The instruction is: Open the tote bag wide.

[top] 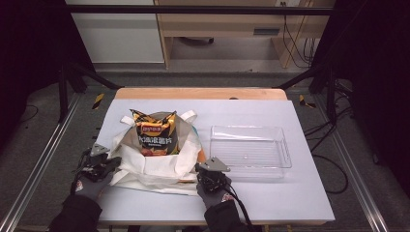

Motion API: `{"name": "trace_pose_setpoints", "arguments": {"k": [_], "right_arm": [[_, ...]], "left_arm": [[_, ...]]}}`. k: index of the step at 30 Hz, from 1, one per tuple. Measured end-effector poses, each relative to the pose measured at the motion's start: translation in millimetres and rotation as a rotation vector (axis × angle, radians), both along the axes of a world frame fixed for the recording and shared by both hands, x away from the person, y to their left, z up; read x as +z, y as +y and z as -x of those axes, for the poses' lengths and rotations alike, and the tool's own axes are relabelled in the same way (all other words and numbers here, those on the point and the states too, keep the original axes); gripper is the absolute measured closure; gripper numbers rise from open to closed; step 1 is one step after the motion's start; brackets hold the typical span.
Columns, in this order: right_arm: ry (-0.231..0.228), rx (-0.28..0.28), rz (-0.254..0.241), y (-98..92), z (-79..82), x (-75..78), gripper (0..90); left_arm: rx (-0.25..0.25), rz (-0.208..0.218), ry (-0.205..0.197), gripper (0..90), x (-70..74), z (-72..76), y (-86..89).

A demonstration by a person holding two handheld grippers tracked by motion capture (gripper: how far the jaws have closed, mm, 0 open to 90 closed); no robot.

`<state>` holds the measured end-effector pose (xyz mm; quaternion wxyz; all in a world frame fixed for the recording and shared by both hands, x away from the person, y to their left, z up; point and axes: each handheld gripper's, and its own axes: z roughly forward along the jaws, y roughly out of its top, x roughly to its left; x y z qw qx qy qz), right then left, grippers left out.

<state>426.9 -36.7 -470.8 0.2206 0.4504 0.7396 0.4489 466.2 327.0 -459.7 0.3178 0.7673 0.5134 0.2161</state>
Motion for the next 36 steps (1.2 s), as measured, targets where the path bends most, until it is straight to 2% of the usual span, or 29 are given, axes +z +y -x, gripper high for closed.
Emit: {"name": "trace_pose_setpoints", "arguments": {"k": [1, 5, 8, 12, 13, 14, 15, 17, 21, 23, 24, 29, 33, 36], "right_arm": [[0.0, 0.0, 0.0, 0.0, 0.0, 0.0, 90.0], [-0.074, -0.001, -0.013, 7.4, -2.9, 19.3, 90.0], [-0.108, 0.0, -0.035, 14.0, -7.1, 32.5, 90.0], [-0.133, 0.014, -0.043, 24.4, -11.7, 45.4, 90.0], [-0.129, 0.019, -0.035, 27.8, -13.9, 46.5, 90.0], [-0.104, 0.033, -0.015, 34.4, -20.2, 43.8, 90.0], [-0.104, 0.033, -0.015, 34.4, -20.2, 43.8, 90.0], [-0.054, 0.039, 0.017, 40.7, -28.8, 34.4, 90.0], [0.033, -0.004, 0.102, 44.0, -38.3, 11.0, 90.0], [0.057, -0.024, 0.116, 41.9, -39.2, 3.9, 90.0], [0.043, -0.028, 0.136, 42.6, -37.4, 2.8, 90.0], [0.051, -0.045, 0.15, 42.7, -32.2, -2.8, 90.0], [0.062, -0.053, 0.131, 38.7, -30.4, -7.5, 90.0], [0.069, -0.056, 0.148, 39.3, -29.1, -8.6, 90.0]], "left_arm": [[-0.002, -0.002, -0.001, 86.3, -0.1, 0.0, 0.0], [-0.005, -0.011, 0.0, 86.2, 0.3, 0.1, -0.8], [-0.005, -0.01, 0.0, 86.3, 0.2, -0.1, -0.6], [-0.007, -0.013, -0.001, 86.3, 0.3, 0.0, -0.7], [-0.007, -0.012, -0.001, 86.3, 0.4, -0.1, -0.7], [-0.007, -0.011, -0.001, 86.0, 0.5, -0.1, -0.7], [-0.006, -0.008, 0.0, 86.0, 0.7, 0.1, -0.8], [-0.007, -0.007, -0.003, 85.4, 1.1, 0.4, -0.7], [-0.011, 0.008, -0.022, 84.2, 4.9, 0.9, 1.7], [-0.001, 0.024, -0.042, 83.9, 7.8, 1.7, 3.9], [0.004, 0.027, -0.045, 83.9, 8.3, 1.8, 5.0], [0.013, 0.022, -0.041, 84.1, 8.1, 2.1, 6.3], [0.014, 0.022, -0.025, 84.1, 5.9, 3.3, 7.8], [0.012, 0.018, -0.01, 84.1, 2.2, 4.2, 6.7]]}}
